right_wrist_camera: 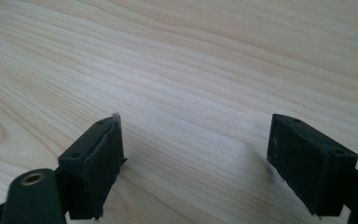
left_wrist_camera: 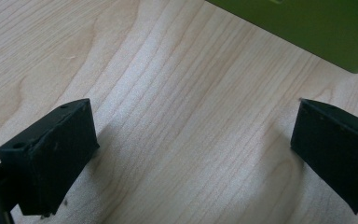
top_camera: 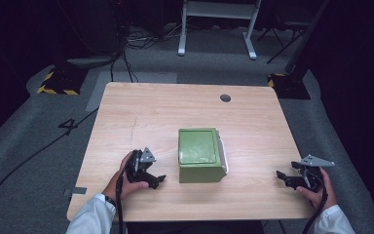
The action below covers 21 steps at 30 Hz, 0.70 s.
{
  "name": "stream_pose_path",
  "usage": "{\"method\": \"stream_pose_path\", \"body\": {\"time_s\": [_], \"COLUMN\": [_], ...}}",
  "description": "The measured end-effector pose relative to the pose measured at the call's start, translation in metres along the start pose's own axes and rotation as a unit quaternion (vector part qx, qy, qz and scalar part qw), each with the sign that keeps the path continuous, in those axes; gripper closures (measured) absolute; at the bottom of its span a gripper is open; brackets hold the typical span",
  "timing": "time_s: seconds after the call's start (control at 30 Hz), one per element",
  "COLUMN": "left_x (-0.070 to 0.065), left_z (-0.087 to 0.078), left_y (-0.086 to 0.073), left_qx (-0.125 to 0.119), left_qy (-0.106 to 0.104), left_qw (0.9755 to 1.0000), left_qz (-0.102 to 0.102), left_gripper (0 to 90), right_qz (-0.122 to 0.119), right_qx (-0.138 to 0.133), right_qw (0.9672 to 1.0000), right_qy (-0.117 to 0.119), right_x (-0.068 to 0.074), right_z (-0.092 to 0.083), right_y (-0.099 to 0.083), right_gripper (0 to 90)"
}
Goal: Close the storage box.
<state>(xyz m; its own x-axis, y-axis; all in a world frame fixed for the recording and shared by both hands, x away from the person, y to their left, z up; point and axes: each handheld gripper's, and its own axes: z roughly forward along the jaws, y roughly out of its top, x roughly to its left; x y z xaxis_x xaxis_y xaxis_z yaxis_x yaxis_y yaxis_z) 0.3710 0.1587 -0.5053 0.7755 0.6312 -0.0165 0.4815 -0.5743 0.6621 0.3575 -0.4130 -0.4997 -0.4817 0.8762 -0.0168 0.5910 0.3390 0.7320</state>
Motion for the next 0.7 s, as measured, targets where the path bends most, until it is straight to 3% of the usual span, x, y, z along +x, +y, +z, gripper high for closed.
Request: {"method": "stream_pose_path", "body": {"time_s": [0.17,0.7], "left_x": [0.0000,-0.0008], "left_z": [0.0000,-0.0005], "left_y": [0.0000,-0.0007], "left_qx": [0.000,0.000], "left_qy": [0.000,0.002], "left_qw": [1.0000,1.0000], "left_qz": [0.000,-0.003], "left_gripper": [0.4,0.5], "right_qz": [0.024,0.023], "right_qx": [-0.008,-0.005], "right_qw": [0.9995,0.9995], "right_qy": [-0.017,-0.019], "right_x": [-0.0084,-0.0097], "right_z": [-0.0019,-0.0015], "right_y": [-0.0074,-0.0075], "right_gripper": [18.0,15.6]}}
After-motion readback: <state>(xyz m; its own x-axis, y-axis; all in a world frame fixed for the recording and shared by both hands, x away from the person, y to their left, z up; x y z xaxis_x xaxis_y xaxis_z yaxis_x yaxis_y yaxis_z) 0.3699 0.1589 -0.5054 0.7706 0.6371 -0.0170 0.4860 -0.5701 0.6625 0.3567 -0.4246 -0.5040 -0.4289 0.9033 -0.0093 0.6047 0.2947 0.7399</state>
